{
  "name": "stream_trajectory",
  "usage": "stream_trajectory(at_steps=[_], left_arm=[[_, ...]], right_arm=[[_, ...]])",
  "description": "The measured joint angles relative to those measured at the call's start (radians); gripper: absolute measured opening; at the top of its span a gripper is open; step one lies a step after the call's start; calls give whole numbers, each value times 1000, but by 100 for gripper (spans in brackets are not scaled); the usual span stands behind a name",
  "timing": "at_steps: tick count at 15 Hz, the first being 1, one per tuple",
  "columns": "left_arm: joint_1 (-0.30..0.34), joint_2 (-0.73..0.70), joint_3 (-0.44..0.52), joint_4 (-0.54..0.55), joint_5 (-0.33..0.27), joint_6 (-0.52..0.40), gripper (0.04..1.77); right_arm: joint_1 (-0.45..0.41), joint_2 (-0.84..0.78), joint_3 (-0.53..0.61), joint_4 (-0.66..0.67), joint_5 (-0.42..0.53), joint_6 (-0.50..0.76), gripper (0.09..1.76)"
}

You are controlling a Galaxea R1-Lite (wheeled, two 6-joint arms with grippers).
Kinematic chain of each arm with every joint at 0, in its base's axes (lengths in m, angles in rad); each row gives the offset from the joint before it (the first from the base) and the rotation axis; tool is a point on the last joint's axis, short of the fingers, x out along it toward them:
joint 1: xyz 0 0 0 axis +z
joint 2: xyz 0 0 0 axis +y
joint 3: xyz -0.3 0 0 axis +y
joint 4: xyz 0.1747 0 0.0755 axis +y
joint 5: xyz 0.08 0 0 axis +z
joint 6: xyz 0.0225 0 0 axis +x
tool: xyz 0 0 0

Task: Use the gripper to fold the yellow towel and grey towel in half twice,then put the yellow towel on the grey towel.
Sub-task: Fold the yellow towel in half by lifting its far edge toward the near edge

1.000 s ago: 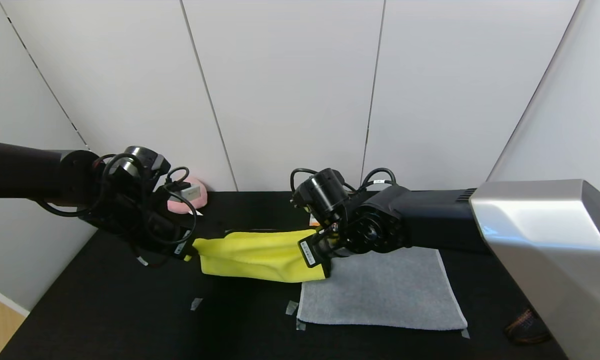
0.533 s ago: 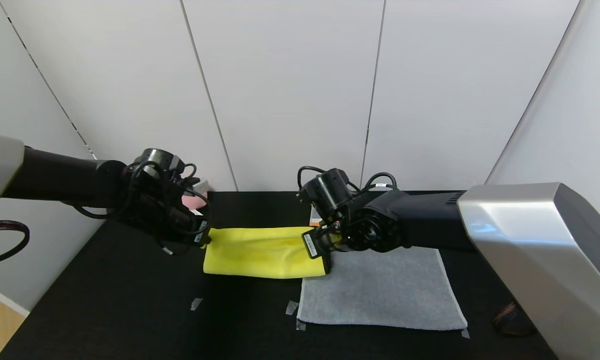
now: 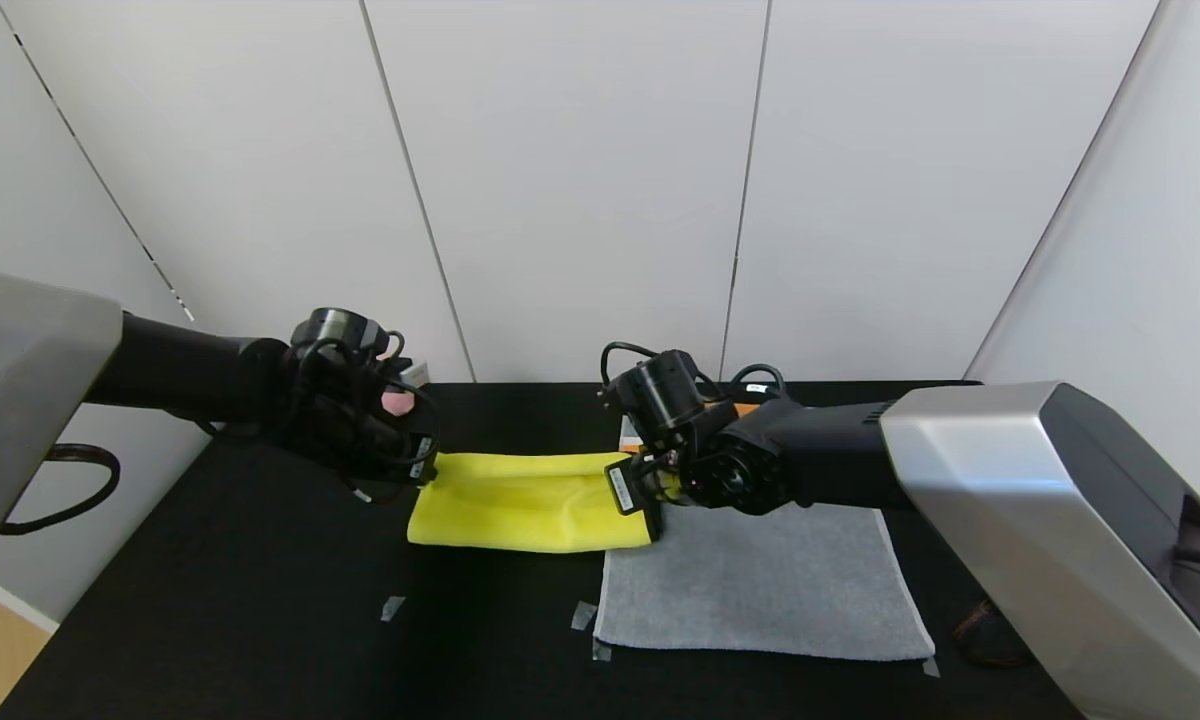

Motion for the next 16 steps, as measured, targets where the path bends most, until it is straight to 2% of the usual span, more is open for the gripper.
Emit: stream_trajectory(at_steps=[6,7,8,10,12,16], left_arm=[[6,29,-13,-43,1,-24,11],[6,33,-14,-52,1,-26,21],[6,36,-13,-58,1,-26,40],[6,37,-12,-58,2,-29,70],[5,37,-13,-57,2,-32,92],[2,31,-16,-58,1,-36,125]], right_arm=[[-3,22,-1,-33,-1,-2,11],[-3,25,-1,-34,-1,-2,11],[-3,27,-1,-34,-1,-2,11],[-3,29,0,-35,-2,-2,47],[-3,29,-1,-36,-3,-2,74],[-3,22,-2,-34,-3,-2,113]])
